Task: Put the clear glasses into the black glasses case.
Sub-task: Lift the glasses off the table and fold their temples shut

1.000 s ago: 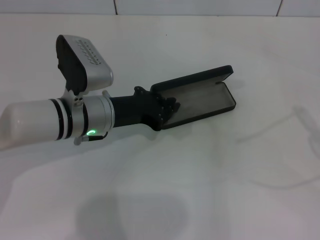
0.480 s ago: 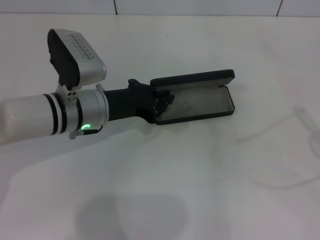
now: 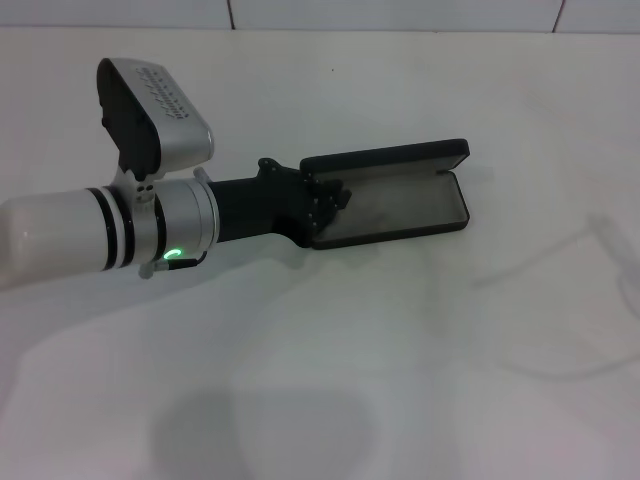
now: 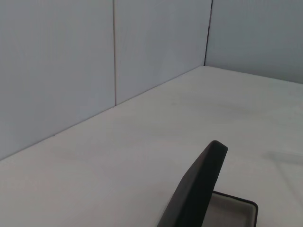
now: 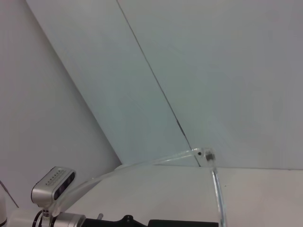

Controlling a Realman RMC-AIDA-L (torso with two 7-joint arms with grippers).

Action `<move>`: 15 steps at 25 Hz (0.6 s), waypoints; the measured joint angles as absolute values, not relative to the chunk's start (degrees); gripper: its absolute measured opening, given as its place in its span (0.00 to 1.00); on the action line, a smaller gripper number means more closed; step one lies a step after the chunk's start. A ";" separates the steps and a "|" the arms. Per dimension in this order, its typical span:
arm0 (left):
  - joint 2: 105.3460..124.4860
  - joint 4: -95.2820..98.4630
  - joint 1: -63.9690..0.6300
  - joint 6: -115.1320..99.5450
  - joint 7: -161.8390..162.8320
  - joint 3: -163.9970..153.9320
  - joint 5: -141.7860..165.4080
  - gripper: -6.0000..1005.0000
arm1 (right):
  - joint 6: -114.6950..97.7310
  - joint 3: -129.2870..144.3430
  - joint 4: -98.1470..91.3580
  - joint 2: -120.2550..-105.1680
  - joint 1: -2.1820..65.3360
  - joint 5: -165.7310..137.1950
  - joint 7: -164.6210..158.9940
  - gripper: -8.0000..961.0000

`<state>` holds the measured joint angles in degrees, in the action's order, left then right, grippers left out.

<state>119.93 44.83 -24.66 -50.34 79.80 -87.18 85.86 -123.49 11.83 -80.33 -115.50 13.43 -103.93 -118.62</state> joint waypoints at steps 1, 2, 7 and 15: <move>119.92 44.84 -24.64 -50.35 79.79 -87.17 85.85 0.11 | -123.51 11.84 -80.33 -115.52 13.39 -103.93 -118.64 0.08; 119.92 44.85 -24.63 -50.35 79.78 -87.17 85.85 0.11 | -123.52 11.85 -80.24 -115.55 13.22 -103.93 -118.65 0.08; 119.78 45.44 -24.86 -50.36 79.43 -87.15 85.84 0.11 | -123.54 12.13 -79.82 -115.57 13.07 -103.93 -118.70 0.08; 119.61 46.19 -25.08 -50.84 79.98 -87.06 86.26 0.11 | -123.57 12.38 -79.73 -115.58 12.43 -103.36 -118.70 0.08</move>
